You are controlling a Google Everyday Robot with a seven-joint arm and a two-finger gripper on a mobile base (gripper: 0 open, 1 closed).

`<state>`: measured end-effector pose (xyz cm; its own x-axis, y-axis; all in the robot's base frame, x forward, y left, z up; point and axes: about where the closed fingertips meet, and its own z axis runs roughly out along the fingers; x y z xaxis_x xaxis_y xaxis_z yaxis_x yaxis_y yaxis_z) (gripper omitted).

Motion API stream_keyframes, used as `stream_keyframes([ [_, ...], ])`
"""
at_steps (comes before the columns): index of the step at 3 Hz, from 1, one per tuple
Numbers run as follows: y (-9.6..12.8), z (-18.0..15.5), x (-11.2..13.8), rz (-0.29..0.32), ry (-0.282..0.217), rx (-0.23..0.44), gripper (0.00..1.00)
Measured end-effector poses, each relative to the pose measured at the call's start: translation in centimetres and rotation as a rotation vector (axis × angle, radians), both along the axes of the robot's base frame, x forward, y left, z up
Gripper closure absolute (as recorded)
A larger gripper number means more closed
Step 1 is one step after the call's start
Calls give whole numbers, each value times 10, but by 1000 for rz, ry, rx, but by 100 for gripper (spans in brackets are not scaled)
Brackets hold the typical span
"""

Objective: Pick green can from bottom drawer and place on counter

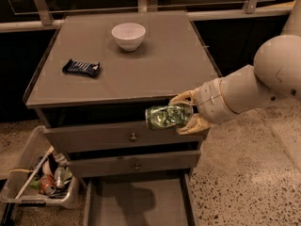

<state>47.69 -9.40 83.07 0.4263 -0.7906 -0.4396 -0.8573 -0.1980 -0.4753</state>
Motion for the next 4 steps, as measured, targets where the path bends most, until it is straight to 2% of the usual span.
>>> stream_keyframes([
  [1, 1, 0, 0, 1, 1, 1, 100],
  [2, 6, 9, 15, -19, -26, -2, 100],
  [3, 0, 26, 45, -52, -38, 62, 100],
  [4, -20, 50, 83, -108, -80, 177, 100],
])
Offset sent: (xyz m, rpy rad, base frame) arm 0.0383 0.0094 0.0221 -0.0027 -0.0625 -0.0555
